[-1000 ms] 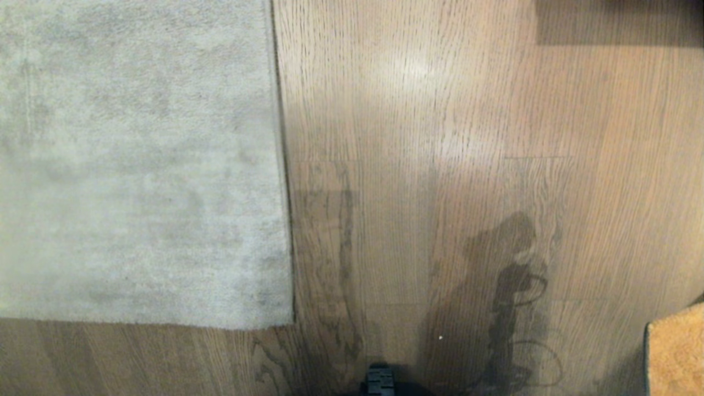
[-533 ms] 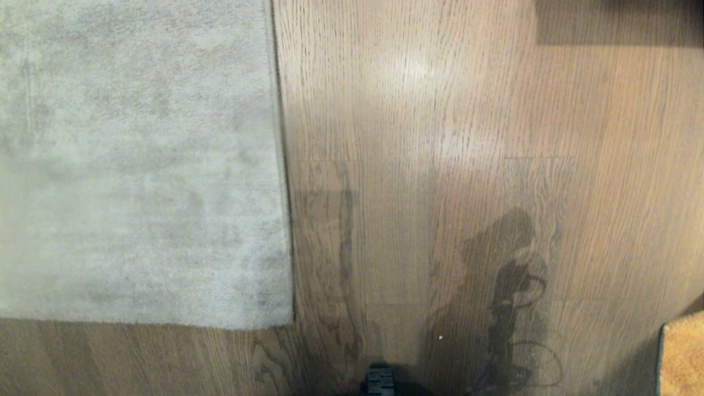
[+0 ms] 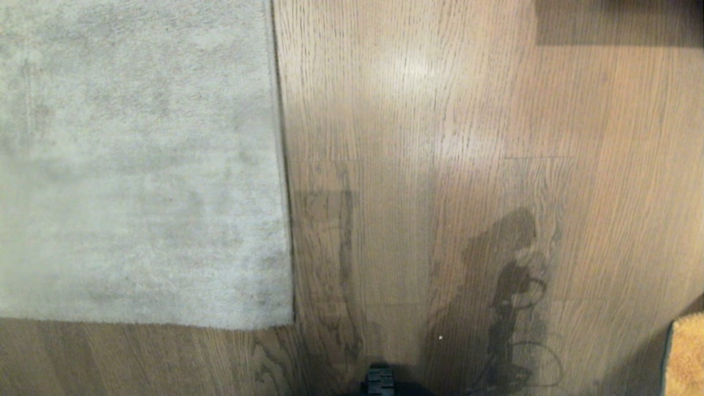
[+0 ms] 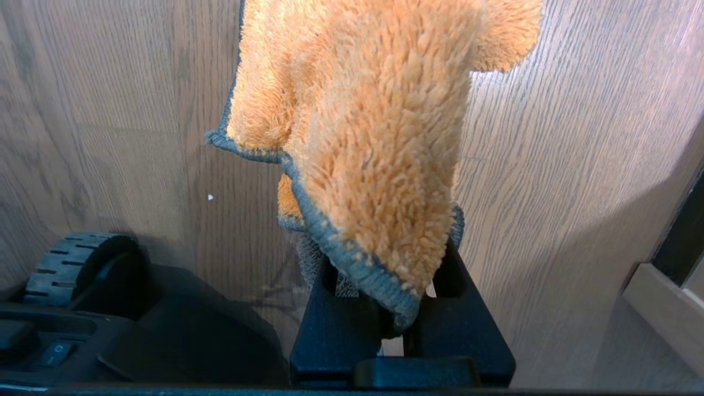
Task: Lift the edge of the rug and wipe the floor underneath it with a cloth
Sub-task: Lift up the carpet
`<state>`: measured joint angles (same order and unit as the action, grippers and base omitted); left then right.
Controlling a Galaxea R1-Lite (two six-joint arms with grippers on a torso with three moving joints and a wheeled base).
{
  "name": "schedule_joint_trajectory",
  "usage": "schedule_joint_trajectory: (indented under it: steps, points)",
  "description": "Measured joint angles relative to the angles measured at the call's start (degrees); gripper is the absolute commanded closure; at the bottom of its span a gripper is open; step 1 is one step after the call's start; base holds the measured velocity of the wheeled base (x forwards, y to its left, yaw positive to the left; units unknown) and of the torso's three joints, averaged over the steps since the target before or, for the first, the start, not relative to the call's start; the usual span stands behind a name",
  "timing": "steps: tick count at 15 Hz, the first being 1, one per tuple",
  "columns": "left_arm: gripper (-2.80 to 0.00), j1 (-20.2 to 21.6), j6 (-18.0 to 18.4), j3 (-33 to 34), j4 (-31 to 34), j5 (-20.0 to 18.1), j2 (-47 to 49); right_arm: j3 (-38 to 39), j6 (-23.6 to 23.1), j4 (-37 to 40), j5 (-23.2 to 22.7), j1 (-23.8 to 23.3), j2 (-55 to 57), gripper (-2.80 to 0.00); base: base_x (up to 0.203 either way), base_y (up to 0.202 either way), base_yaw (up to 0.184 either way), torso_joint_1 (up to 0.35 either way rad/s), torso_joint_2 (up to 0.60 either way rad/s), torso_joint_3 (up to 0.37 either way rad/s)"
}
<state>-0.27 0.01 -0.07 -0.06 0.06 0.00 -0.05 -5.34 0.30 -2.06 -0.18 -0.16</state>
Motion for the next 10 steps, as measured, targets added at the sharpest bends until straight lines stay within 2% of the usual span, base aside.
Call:
schedule_joint_trajectory:
  steps: [5, 10]
  points:
    - [0.00, 0.0, 0.0, 0.0, 0.0, 0.0, 0.0, 0.0, -2.3, 0.0, 0.8, 0.0, 0.0, 0.00, 0.000, 0.000, 0.000, 0.000, 0.00, 0.000]
    - [0.00, 0.0, 0.0, 0.0, 0.0, 0.0, 0.0, 0.0, -2.0, 0.0, 0.6, 0.0, 0.0, 0.00, 0.000, 0.000, 0.000, 0.000, 0.00, 0.000]
